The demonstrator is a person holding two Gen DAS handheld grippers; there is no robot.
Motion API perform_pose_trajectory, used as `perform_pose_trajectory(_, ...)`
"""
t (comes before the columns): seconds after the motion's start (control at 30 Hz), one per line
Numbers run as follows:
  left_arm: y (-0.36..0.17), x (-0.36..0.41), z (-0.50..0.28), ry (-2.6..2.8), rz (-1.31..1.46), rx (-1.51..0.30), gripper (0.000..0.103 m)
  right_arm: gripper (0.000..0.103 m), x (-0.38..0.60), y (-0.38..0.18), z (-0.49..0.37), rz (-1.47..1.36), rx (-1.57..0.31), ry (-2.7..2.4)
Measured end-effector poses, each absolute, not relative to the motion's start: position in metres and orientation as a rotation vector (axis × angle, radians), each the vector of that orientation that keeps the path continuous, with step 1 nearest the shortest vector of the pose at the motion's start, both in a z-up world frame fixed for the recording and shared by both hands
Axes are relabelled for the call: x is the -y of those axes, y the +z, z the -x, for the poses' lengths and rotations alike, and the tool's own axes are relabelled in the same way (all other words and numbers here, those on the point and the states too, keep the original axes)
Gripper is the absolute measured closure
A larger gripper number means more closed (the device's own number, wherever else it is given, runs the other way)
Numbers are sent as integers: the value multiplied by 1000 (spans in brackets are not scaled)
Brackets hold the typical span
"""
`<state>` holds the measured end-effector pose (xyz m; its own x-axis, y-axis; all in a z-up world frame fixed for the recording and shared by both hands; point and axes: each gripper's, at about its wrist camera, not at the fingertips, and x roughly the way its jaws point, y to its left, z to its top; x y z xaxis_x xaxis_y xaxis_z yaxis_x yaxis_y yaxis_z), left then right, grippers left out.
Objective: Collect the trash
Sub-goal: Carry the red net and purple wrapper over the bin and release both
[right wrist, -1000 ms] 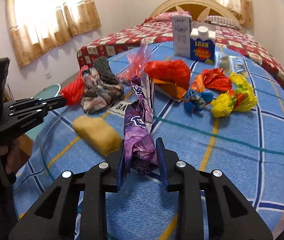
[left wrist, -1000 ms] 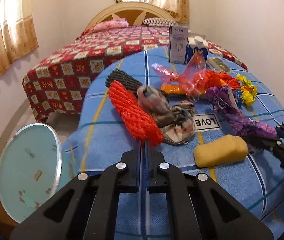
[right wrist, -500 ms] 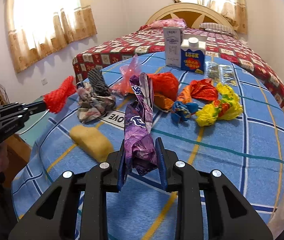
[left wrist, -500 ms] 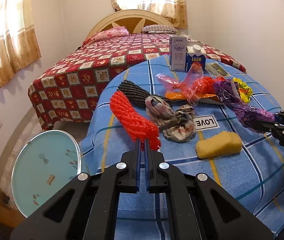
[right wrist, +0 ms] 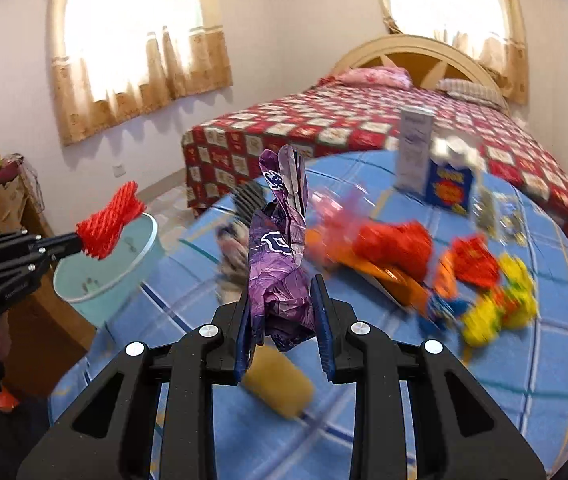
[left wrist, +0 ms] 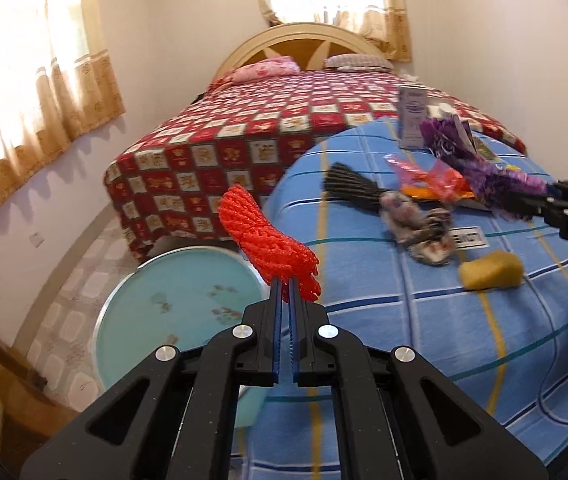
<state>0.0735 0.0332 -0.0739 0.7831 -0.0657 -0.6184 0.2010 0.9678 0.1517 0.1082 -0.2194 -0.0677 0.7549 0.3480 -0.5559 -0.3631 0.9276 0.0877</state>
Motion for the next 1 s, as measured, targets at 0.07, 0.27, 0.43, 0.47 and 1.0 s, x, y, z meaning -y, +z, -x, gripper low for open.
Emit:
perform_pose_trajectory(0.07,-73,-46,-74,-116,-209,-662,100,75,203,-64,-115,51,-594,415)
perform_pose_trajectory(0.27,-75,-76,-76,-49,-194,-677,100,75,159,-59,-135,101,-591,487)
perform_pose_trajectory(0.43,-79,-95,-77,-2,-191,-693,100,75,127,-61,-150,134,-593,534)
perform_pose_trajectory(0.47,-80,-99,-78,7,-188,-699,100,75,123,-61,-152,140,-593,540)
perform_pose_trajectory(1.0,-86,-140,-82,92,-166,-739,100,75,59,-64,-175,230,-606,633)
